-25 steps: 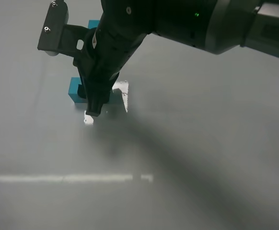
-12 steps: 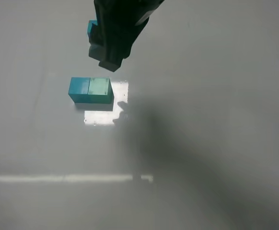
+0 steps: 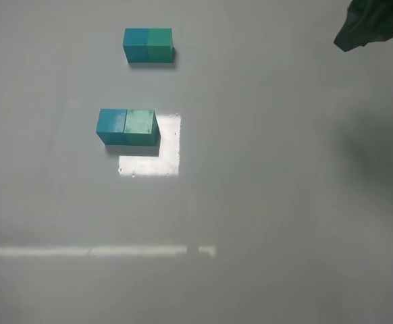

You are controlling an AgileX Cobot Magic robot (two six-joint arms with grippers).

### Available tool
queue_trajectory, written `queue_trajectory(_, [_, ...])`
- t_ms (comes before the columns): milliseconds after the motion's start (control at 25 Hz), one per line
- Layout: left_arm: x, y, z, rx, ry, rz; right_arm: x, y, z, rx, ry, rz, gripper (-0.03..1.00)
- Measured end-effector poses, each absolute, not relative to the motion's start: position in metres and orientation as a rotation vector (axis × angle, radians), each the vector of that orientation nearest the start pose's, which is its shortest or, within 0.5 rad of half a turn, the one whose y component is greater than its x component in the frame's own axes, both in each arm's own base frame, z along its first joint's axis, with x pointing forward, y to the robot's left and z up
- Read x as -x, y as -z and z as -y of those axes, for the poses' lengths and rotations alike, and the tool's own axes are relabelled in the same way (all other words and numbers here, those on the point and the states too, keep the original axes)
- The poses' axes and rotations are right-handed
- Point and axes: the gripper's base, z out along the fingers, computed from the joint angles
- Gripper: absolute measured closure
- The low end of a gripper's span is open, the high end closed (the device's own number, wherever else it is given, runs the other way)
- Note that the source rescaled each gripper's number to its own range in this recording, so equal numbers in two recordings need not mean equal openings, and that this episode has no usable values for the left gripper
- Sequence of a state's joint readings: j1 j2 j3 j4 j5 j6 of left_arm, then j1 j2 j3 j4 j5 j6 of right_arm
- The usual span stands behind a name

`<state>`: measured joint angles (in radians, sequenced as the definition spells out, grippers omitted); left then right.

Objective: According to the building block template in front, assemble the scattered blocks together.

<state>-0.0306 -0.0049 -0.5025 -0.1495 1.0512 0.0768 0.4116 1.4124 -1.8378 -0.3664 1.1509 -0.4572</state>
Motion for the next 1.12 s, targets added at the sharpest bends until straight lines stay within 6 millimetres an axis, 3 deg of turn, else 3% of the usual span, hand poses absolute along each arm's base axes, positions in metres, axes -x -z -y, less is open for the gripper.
queue_trajectory(160, [0.006,-0.279,0.012,-0.115,0.149,-2.018,-0.224,-0.490,-0.025,0.699,0.553,-2.070,0.43])
queue_trajectory(360, [0.006,-0.279,0.012,-0.115,0.149,-2.018,-0.152,-0.469,0.009,0.526,0.587,-2.042,0.43])
queue_trajectory(520, [0.006,-0.279,0.012,-0.115,0.149,-2.018,-0.094,-0.442,0.017,0.425,0.555,-2.011,0.43])
queue_trajectory(720, [0.006,-0.279,0.012,-0.115,0.149,-2.018,-0.040,-0.398,0.020,0.322,0.442,-1.963,0.43])
queue_trajectory(880, [0.006,-0.279,0.012,-0.115,0.149,-2.018,-0.006,-0.365,0.016,0.275,0.303,-1.897,0.43])
queue_trajectory(1120, [0.006,-0.279,0.012,-0.115,0.149,-2.018,0.020,-0.323,0.006,0.218,0.063,-1.839,0.43])
